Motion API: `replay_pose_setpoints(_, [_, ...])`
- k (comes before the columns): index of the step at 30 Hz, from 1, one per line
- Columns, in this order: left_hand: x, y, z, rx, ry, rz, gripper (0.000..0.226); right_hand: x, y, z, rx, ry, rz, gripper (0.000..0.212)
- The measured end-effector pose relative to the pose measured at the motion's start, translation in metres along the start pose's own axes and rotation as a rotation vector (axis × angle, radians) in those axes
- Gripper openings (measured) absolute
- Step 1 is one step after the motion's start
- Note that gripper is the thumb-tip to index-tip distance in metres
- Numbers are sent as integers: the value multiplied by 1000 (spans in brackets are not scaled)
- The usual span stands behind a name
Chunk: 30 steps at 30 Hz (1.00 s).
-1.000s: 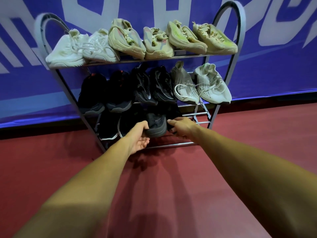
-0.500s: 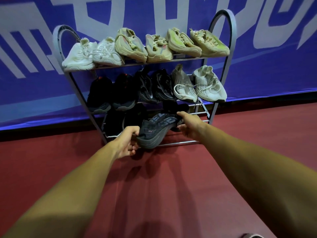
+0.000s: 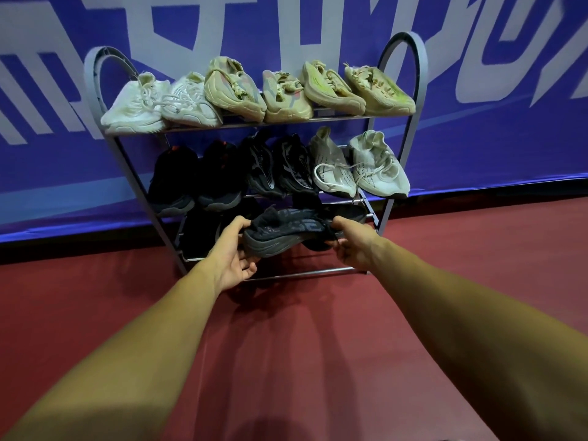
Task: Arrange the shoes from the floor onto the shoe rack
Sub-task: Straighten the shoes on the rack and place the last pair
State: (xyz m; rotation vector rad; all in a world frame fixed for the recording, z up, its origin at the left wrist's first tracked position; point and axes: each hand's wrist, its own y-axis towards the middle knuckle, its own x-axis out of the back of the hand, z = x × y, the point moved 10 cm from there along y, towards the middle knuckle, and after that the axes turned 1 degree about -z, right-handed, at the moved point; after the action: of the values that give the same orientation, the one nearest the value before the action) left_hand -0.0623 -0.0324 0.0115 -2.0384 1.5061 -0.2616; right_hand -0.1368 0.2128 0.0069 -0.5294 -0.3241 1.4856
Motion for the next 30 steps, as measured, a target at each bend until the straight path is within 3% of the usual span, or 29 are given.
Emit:
replay_pose_setpoints(6, [-1,7,-10,-65,-91,-78,43,-9,2,-1,-24,29,30,27])
replay_pose_setpoints(11, [12,12,-15,-130,-125,-238,26,-21,2,-1,-35,-20,104,14])
replay_pose_setpoints(16, [31,14,-27,-196,-186,-304,14,-3,7,8,7,56,-18,23])
replay_pose_setpoints(23, [34,15,-22,-171,-241,-334,24,16,11,9,24,96,-145,7])
replay_pose_setpoints(27, [37,21,-19,-160,-252,-370,52,20,20,6,35,134,-186,17])
replay_pose_setpoints(30, [30,23,-10,-102,-195,-325,55,29,26,6,59,90,-269,42])
